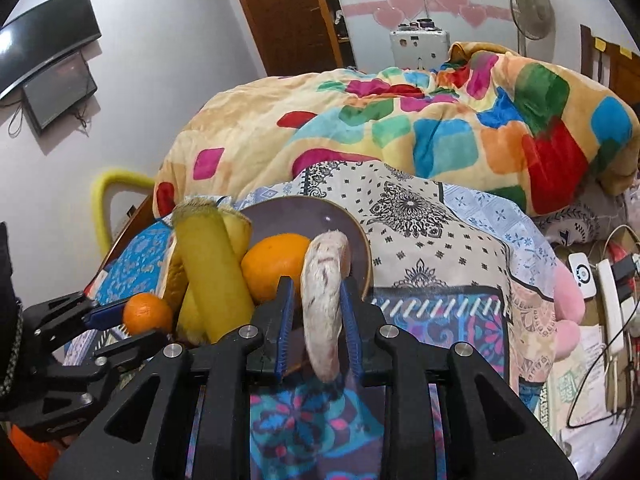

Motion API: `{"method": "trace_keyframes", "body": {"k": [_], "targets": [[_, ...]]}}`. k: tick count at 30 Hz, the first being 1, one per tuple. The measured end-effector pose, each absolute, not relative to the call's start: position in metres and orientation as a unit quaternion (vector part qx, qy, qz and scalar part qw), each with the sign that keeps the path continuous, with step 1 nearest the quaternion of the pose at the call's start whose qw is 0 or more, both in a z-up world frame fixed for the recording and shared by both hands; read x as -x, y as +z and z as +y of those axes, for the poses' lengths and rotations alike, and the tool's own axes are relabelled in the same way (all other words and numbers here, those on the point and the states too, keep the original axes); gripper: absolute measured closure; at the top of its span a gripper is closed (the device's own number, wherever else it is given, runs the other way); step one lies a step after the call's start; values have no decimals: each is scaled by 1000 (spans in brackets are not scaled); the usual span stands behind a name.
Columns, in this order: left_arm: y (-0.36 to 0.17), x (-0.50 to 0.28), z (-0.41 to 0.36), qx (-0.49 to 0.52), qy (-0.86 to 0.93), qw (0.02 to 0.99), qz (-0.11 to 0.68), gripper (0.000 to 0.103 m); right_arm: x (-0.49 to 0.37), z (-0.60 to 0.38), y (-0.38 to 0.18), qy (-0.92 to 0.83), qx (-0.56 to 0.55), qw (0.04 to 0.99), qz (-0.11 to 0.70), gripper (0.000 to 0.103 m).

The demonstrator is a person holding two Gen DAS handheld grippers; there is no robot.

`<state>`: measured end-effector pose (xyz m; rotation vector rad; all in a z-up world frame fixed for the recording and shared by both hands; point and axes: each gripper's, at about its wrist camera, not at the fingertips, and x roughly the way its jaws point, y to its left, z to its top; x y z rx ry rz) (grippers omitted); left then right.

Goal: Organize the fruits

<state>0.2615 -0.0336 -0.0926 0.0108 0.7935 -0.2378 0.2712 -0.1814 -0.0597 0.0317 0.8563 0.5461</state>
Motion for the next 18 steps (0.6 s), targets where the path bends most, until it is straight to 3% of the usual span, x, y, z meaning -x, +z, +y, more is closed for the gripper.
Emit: {"method": "trace_keyframes", "body": {"k": [18], "targets": [[-110,-260,-50,-25,-111,911,397,66,-239,-191,-63,273,17,881,386,80]]}}
